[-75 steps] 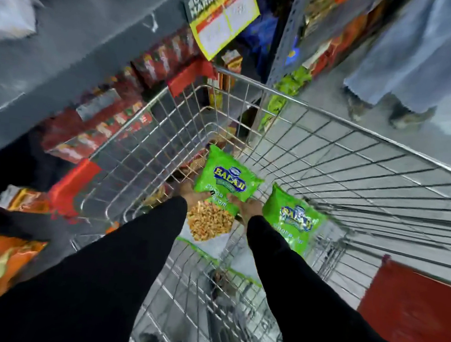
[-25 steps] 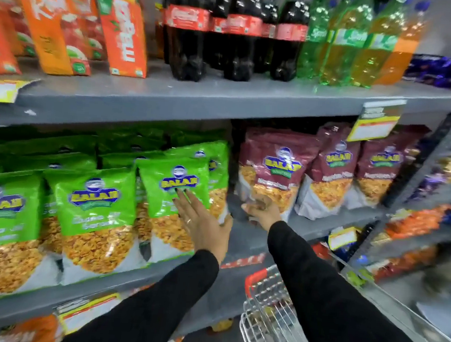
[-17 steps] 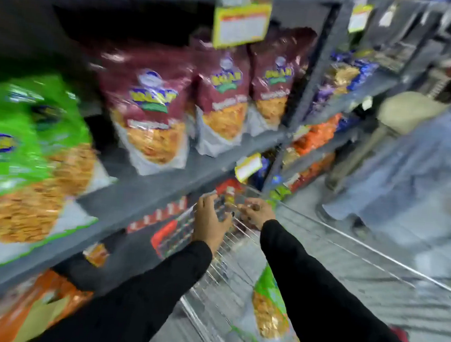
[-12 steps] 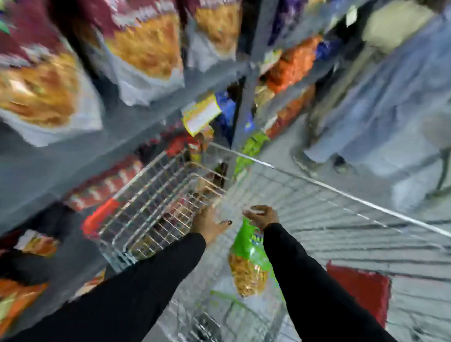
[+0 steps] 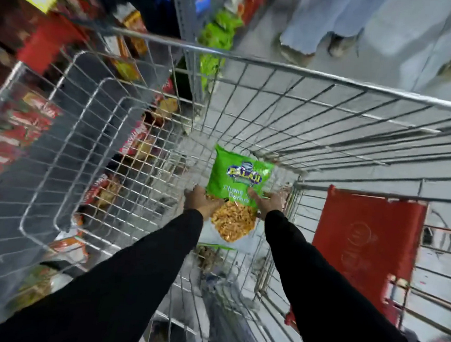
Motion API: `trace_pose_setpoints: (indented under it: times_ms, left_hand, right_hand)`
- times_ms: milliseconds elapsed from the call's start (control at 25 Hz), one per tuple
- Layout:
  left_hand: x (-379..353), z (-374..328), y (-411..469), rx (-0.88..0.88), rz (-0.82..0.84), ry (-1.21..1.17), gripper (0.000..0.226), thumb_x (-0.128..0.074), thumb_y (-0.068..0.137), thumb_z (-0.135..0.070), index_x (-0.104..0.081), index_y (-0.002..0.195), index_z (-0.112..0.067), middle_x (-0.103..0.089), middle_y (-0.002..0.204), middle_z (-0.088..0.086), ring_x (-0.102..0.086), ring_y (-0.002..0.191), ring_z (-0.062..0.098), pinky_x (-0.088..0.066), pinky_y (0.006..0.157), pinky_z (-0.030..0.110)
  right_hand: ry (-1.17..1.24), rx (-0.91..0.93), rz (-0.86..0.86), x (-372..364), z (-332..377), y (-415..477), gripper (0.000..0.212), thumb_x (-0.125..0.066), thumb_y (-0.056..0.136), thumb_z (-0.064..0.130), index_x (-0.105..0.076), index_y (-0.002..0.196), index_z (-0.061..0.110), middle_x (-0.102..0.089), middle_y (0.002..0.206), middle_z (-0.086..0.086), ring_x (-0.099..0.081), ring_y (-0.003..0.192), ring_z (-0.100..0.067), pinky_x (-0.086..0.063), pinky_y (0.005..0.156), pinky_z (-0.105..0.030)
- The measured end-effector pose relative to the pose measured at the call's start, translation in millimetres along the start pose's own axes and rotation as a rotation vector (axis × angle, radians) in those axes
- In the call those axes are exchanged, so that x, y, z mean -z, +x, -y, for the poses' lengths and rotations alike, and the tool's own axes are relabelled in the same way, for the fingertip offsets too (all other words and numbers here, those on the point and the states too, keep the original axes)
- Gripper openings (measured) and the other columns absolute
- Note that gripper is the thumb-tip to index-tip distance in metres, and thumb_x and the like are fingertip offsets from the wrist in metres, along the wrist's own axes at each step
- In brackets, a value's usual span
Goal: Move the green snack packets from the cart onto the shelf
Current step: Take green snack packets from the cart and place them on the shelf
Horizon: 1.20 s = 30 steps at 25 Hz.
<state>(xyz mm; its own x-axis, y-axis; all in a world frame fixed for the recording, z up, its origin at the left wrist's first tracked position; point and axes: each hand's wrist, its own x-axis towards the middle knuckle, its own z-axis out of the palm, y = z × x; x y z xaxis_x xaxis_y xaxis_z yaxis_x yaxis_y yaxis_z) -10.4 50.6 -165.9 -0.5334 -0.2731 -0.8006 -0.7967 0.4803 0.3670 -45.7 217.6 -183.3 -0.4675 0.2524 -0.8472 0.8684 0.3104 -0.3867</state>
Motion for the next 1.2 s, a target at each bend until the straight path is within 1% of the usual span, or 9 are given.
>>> trace_pose_setpoints:
  times_ms: [120,320,400,520,600,800,960,1120,1200]
  left_hand:
    - [-4,-1,0,0.005,-0.035,-0.063,0.059,-0.077,0.067,-0.038,-0.059,0.109,-0.001,-0.06,0.117,0.026,-0.062,0.103,0.033,-0.05,0.083,0.036]
    - [7,-7,-18,0.013,0.04,-0.29,0.047,-0.072,0.077,-0.02,-0.058,0.118,0.0,-0.064,0.12,0.021,-0.063,0.108,0.031,-0.049,0.085,0.032]
    - [20,-9,-32,0.003,-0.004,-0.385,0.048,-0.07,0.079,-0.012,-0.052,0.12,0.005,-0.062,0.121,0.022,-0.062,0.107,0.03,-0.046,0.077,0.027]
    - [55,-13,-57,-0.093,-0.025,-0.498,0.047,-0.069,0.079,-0.004,-0.052,0.121,0.005,-0.061,0.123,0.022,-0.058,0.096,0.02,-0.051,0.07,0.022]
    - [86,-18,-75,-0.158,-0.071,-0.589,0.049,-0.07,0.078,-0.004,-0.051,0.123,0.003,-0.06,0.124,0.018,-0.059,0.099,0.022,-0.055,0.072,0.02]
    - [181,-24,-171,-0.305,-0.336,-0.848,0.055,-0.078,0.069,-0.009,-0.053,0.118,-0.001,-0.063,0.121,0.023,-0.061,0.098,0.024,-0.05,0.088,0.033]
    - [271,3,-275,-0.472,-0.631,-1.003,0.055,-0.084,0.058,-0.015,-0.059,0.107,-0.012,-0.069,0.106,0.016,-0.062,0.09,0.019,-0.054,0.076,0.03]
    - [352,58,-348,-0.516,-0.926,-0.988,0.053,-0.082,0.063,-0.014,-0.059,0.11,-0.006,-0.07,0.108,0.015,-0.065,0.094,0.019,-0.05,0.085,0.034]
    - [377,77,-366,-0.473,-1.02,-0.952,0.058,-0.08,0.065,-0.017,-0.056,0.116,-0.004,-0.067,0.116,0.017,-0.064,0.106,0.026,-0.049,0.09,0.034]
  right_hand:
    - [0.036,0.037,0.078,-9,-17,18,0.07,-0.079,0.061,0.043,-0.056,0.112,0.0,-0.06,0.113,-0.015,-0.057,0.106,-0.027,-0.05,0.088,-0.038]
    - [0.153,0.129,0.177,-5,22,-48,0.055,-0.071,0.074,0.004,-0.048,0.123,-0.004,-0.058,0.121,-0.017,-0.055,0.111,-0.027,-0.045,0.099,-0.041]
    - [0.15,0.184,0.193,-6,29,-60,0.054,-0.073,0.072,0.003,-0.05,0.121,-0.001,-0.06,0.123,-0.021,-0.059,0.107,-0.027,-0.045,0.102,-0.047]
    - [0.13,0.343,0.249,-6,53,-94,0.049,-0.07,0.072,-0.003,-0.052,0.118,-0.001,-0.072,0.09,0.0,-0.065,0.081,-0.009,-0.051,0.087,-0.03]
    - [0.076,0.471,0.264,-9,76,-117,0.046,-0.072,0.069,-0.005,-0.056,0.113,-0.003,-0.073,0.073,0.007,-0.065,0.062,0.003,-0.05,0.079,-0.029]
    - [-0.085,0.794,0.386,-22,156,-228,0.062,-0.081,0.059,0.021,-0.057,0.113,0.005,-0.067,0.11,-0.015,-0.064,0.097,-0.018,-0.051,0.095,-0.04]
    - [-0.117,1.056,0.609,-60,212,-363,0.042,-0.06,0.073,-0.017,-0.051,0.111,0.001,-0.071,0.055,0.019,-0.061,0.055,0.014,-0.049,0.056,-0.004]
    - [-0.153,1.257,0.749,-126,235,-477,0.04,-0.059,0.074,-0.018,-0.053,0.107,0.003,-0.066,0.046,0.025,-0.06,0.049,0.014,-0.047,0.053,-0.005]
    - [-0.177,1.303,0.738,-157,239,-502,0.035,-0.064,0.074,-0.012,-0.057,0.106,-0.001,-0.073,0.063,0.012,-0.064,0.057,0.003,-0.051,0.065,-0.014]
